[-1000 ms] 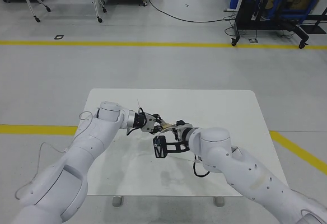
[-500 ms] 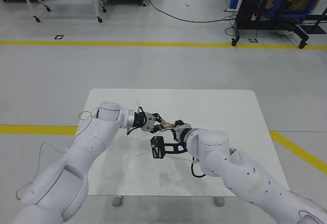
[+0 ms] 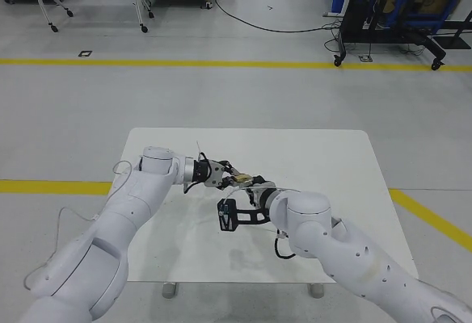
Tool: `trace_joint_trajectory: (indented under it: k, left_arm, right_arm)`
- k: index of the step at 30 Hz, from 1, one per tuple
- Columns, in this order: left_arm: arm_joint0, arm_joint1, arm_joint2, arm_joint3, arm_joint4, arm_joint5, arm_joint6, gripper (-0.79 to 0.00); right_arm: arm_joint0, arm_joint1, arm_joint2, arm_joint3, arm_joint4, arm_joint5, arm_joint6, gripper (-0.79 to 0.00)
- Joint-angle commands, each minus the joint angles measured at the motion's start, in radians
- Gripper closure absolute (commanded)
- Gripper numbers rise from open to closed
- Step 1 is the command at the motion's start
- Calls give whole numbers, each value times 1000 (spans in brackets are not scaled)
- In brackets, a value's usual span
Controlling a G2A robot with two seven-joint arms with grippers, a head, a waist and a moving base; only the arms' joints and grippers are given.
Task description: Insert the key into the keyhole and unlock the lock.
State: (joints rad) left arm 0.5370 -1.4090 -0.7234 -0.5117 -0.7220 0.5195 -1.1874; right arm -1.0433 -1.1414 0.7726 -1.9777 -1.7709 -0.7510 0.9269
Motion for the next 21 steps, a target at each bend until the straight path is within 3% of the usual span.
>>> trace_joint_trajectory:
  k: [1,21]
  left_arm:
    - [1,0,-1,-1,3,2,1,0]
    - [4,-5,-8,-3,40,16,-2,0]
  right_arm:
    - [-1,-2,-3,-1,-13,2,12,0]
    - [47,-50,-51,84,-25,27,130,0]
